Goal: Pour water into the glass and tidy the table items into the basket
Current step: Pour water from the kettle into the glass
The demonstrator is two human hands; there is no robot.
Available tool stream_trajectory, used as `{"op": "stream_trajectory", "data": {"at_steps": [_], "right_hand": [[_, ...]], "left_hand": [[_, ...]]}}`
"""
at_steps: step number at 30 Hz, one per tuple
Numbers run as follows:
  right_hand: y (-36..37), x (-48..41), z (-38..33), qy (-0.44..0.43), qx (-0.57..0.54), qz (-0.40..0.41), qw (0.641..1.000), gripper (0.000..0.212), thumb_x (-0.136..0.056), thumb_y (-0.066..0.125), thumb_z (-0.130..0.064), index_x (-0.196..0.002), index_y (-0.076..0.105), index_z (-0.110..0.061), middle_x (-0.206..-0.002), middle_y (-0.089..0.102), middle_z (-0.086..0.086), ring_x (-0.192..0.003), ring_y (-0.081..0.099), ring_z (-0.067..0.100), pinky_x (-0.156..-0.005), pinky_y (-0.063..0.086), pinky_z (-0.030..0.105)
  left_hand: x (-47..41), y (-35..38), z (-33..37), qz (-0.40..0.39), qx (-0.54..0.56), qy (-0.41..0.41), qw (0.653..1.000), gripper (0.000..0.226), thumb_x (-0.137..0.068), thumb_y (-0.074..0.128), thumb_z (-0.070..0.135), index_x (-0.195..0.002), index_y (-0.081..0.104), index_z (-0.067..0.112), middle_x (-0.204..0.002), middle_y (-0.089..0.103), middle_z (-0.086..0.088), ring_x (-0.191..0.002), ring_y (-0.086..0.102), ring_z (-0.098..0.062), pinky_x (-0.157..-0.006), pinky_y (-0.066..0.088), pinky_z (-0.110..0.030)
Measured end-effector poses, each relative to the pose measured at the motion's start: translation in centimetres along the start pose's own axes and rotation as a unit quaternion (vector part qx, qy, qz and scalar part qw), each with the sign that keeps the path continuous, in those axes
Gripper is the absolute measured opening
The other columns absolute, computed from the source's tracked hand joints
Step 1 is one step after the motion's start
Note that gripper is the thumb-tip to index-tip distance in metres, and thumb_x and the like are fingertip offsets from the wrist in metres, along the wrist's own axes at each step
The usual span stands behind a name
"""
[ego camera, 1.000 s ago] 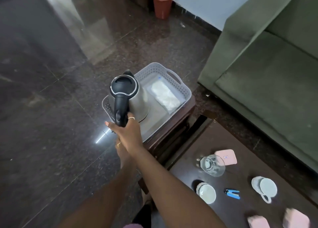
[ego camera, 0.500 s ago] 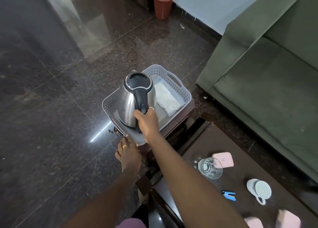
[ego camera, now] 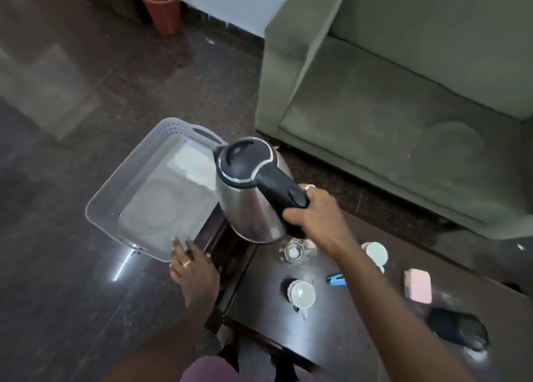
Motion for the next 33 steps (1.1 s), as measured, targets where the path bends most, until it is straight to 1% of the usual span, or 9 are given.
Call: {"op": "stream_trajectory", "data": {"at_steps": [2,4,6,9,13,19,24,28,33], "right_hand": [[-2.6,1.4,2.5,0.011,0.074,0.0,0.997,0.016,-0.057,0.065,-0.026,-0.065,0.052,-0.019,-0.061,0.053,-0.003,-0.062,0.051,0.021,-0.049,0.036,0.02],[-4.7,2.7,5.5,0.025,0.129,0.001,0.991,0.018,-0.06,0.067,-0.023,-0.065,0.049,-0.024,-0.061,0.051,-0.002,-0.065,0.051,0.025,-0.05,0.033,0.025],[-6.5,3.7,9.0,0.053,0.166,-0.005,0.985,0.018,-0.061,0.067,-0.019,-0.067,0.05,-0.024,-0.064,0.053,0.001,-0.073,0.056,0.031,-0.056,0.033,0.029],[-8.2,4.8,14.0,0.103,0.214,-0.027,0.971,0.024,-0.06,0.065,-0.025,-0.058,0.041,-0.028,-0.07,0.055,0.006,-0.076,0.057,0.034,-0.059,0.032,0.028],[-9.6,5.9,19.0,0.147,0.249,-0.051,0.956,0.026,-0.061,0.067,-0.024,-0.059,0.04,-0.026,-0.077,0.062,0.012,-0.077,0.057,0.035,-0.058,0.035,0.029],[-9.3,5.7,22.0,0.143,0.237,-0.076,0.958,0.018,-0.051,0.057,-0.033,-0.056,0.044,-0.022,-0.056,0.052,0.0,-0.061,0.052,0.028,-0.044,0.029,0.027],[-7.0,4.3,23.0,0.126,0.277,-0.119,0.945,0.021,-0.063,0.064,-0.038,-0.066,0.048,-0.025,-0.061,0.048,-0.002,-0.066,0.049,0.026,-0.05,0.031,0.027],[-6.0,3.4,22.8,0.128,0.299,-0.109,0.939,0.025,-0.064,0.064,-0.038,-0.08,0.059,-0.019,-0.069,0.051,0.002,-0.07,0.05,0.027,-0.06,0.038,0.028],[-5.2,2.6,21.5,0.101,0.351,-0.125,0.923,0.03,-0.064,0.065,-0.038,-0.085,0.06,-0.016,-0.072,0.054,0.008,-0.075,0.054,0.032,-0.063,0.041,0.028]], "left_hand": [[1.0,1.5,3.3,-0.018,-0.019,0.083,0.996,0.063,-0.077,0.069,0.008,-0.132,0.042,-0.006,-0.141,0.037,-0.03,-0.119,0.044,-0.05,-0.095,0.037,-0.06],[2.0,3.3,6.3,-0.045,-0.039,0.154,0.986,0.068,-0.072,0.074,0.013,-0.131,0.046,-0.004,-0.14,0.043,-0.025,-0.118,0.049,-0.045,-0.094,0.04,-0.056],[3.1,5.6,8.7,-0.094,-0.057,0.2,0.973,0.07,-0.077,0.069,0.024,-0.138,0.039,0.004,-0.147,0.037,-0.015,-0.128,0.041,-0.037,-0.102,0.032,-0.053],[4.2,9.0,10.7,-0.158,-0.092,0.232,0.956,0.077,-0.081,0.06,0.042,-0.145,0.024,0.018,-0.154,0.023,0.0,-0.138,0.023,-0.023,-0.112,0.014,-0.047],[5.5,11.3,12.4,-0.193,-0.096,0.211,0.954,0.088,-0.075,0.063,0.052,-0.145,0.019,0.025,-0.152,0.024,0.008,-0.139,0.017,-0.017,-0.111,0.01,-0.053],[4.7,12.9,14.6,-0.193,-0.08,0.2,0.957,0.102,-0.059,0.072,0.06,-0.142,0.022,0.029,-0.148,0.031,0.012,-0.137,0.02,-0.02,-0.105,0.014,-0.057],[4.4,13.5,15.2,-0.198,-0.095,0.198,0.955,0.1,-0.058,0.077,0.055,-0.14,0.024,0.034,-0.144,0.038,0.015,-0.135,0.022,-0.021,-0.104,0.014,-0.058],[4.4,13.7,15.0,-0.199,-0.102,0.198,0.954,0.098,-0.06,0.078,0.049,-0.141,0.026,0.033,-0.141,0.044,0.01,-0.133,0.024,-0.025,-0.105,0.014,-0.061],[4.8,14.0,14.8,-0.193,-0.085,0.18,0.961,0.096,-0.06,0.079,0.048,-0.139,0.027,0.035,-0.139,0.045,0.012,-0.131,0.025,-0.025,-0.104,0.014,-0.062]]}}
Point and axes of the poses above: each hand's wrist, its own x-axis away from the middle knuckle, its own y-axis out of the palm, z = x × y, the point moved 7 cm from there along -x, towards the middle knuckle
